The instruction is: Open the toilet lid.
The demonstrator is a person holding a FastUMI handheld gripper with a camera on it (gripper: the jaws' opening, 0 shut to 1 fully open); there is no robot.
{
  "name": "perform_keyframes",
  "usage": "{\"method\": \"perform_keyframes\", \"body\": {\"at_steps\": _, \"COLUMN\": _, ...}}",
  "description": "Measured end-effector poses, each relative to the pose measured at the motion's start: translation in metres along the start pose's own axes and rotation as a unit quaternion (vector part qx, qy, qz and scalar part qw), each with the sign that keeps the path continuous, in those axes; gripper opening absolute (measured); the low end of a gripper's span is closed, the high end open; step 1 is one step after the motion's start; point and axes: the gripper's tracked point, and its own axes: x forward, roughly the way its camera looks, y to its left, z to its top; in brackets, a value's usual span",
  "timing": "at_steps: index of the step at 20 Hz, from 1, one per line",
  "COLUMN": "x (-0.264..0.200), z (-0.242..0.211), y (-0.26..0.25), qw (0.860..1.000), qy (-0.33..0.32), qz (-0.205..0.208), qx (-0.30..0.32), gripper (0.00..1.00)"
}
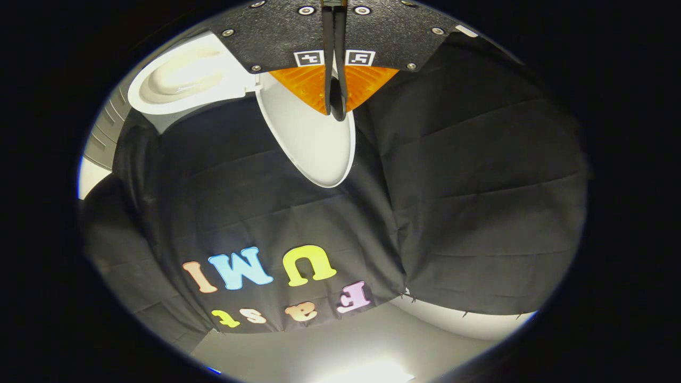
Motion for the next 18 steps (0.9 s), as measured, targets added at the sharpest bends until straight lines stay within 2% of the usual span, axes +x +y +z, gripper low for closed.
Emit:
{"method": "perform_keyframes", "body": {"at_steps": 3, "x": 0.007, "z": -0.007, "y": 0.014, "qw": 1.000, "qy": 0.005, "qz": 0.013, "qx": -0.014, "gripper": 0.00}}
{"method": "perform_keyframes", "body": {"at_steps": 7, "x": 0.004, "z": -0.003, "y": 0.011, "qw": 0.999, "qy": -0.020, "qz": 0.016, "qx": -0.029, "gripper": 0.00}}
{"method": "perform_keyframes", "body": {"at_steps": 9, "x": 0.004, "z": 0.001, "y": 0.012, "qw": 0.998, "qy": -0.022, "qz": 0.032, "qx": -0.044, "gripper": 0.02}}
{"method": "perform_keyframes", "body": {"at_steps": 11, "x": 0.005, "z": 0.003, "y": 0.018, "qw": 0.996, "qy": -0.017, "qz": 0.060, "qx": -0.066, "gripper": 0.15}}
{"method": "perform_keyframes", "body": {"at_steps": 13, "x": -0.003, "z": 0.004, "y": 0.021, "qw": 0.994, "qy": -0.017, "qz": 0.081, "qx": -0.077, "gripper": 0.42}}
{"method": "perform_keyframes", "body": {"at_steps": 15, "x": -0.018, "z": 0.009, "y": 0.025, "qw": 0.993, "qy": -0.021, "qz": 0.099, "qx": -0.069, "gripper": 0.86}}
{"method": "perform_keyframes", "body": {"at_steps": 16, "x": -0.026, "z": 0.014, "y": 0.025, "qw": 0.993, "qy": -0.025, "qz": 0.100, "qx": -0.064, "gripper": 0.95}}
{"method": "perform_keyframes", "body": {"at_steps": 18, "x": -0.042, "z": 0.027, "y": 0.013, "qw": 0.994, "qy": -0.031, "qz": 0.085, "qx": -0.063, "gripper": 0.96}}
